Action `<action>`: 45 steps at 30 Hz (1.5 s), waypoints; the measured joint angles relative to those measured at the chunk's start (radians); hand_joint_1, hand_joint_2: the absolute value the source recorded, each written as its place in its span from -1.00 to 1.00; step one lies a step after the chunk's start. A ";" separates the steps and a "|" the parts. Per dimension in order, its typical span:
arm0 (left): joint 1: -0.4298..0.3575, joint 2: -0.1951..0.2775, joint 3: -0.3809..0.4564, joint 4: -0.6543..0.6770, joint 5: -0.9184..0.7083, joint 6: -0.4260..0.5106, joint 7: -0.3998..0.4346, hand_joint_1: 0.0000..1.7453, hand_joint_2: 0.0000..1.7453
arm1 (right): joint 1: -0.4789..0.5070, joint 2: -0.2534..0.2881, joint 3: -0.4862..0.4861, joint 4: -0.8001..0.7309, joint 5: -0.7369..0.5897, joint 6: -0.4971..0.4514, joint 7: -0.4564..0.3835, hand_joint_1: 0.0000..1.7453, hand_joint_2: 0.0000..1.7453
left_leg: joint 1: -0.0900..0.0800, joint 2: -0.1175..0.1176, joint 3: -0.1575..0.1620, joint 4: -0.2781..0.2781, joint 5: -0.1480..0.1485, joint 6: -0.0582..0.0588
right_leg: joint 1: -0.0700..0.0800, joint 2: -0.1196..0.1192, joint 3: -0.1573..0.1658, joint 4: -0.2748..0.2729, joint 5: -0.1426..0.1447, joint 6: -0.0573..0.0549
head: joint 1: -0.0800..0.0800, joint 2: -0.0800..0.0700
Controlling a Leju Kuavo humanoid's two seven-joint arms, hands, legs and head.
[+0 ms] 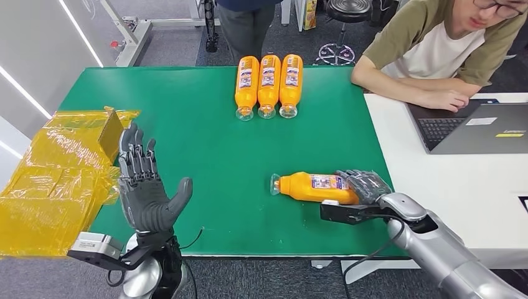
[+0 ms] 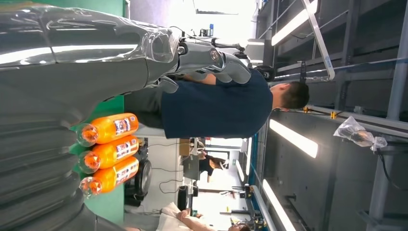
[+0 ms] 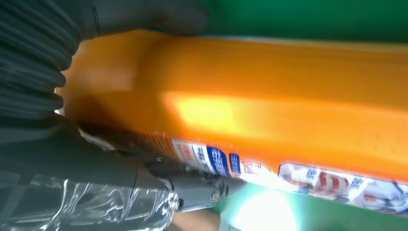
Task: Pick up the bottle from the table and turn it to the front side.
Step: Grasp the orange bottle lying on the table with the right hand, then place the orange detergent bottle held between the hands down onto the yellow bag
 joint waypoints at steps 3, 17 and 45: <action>0.012 0.000 0.000 -0.006 -0.008 0.005 -0.002 -1.00 1.00 | 0.039 0.014 -0.017 -0.017 0.010 -0.148 -0.018 1.00 1.00 | 0.000 0.000 -0.001 0.000 0.000 0.000 | 0.000 0.000 0.000 0.000 0.000 0.000 | 0.000 0.000; 0.031 -0.025 -0.014 0.003 0.036 -0.084 0.050 -1.00 1.00 | 0.392 0.408 -0.326 -0.307 -0.263 -0.803 -0.422 1.00 1.00 | 0.001 0.000 -0.001 -0.003 -0.001 -0.001 | 0.001 0.000 -0.002 0.001 -0.003 -0.003 | 0.000 0.000; -0.126 -0.035 -0.103 0.206 0.137 -0.467 0.106 -1.00 1.00 | 0.517 0.503 -0.162 -0.471 0.009 -0.501 -0.257 1.00 1.00 | 0.001 0.001 0.000 -0.003 -0.001 -0.002 | 0.001 0.000 -0.002 0.001 -0.003 -0.003 | 0.000 0.000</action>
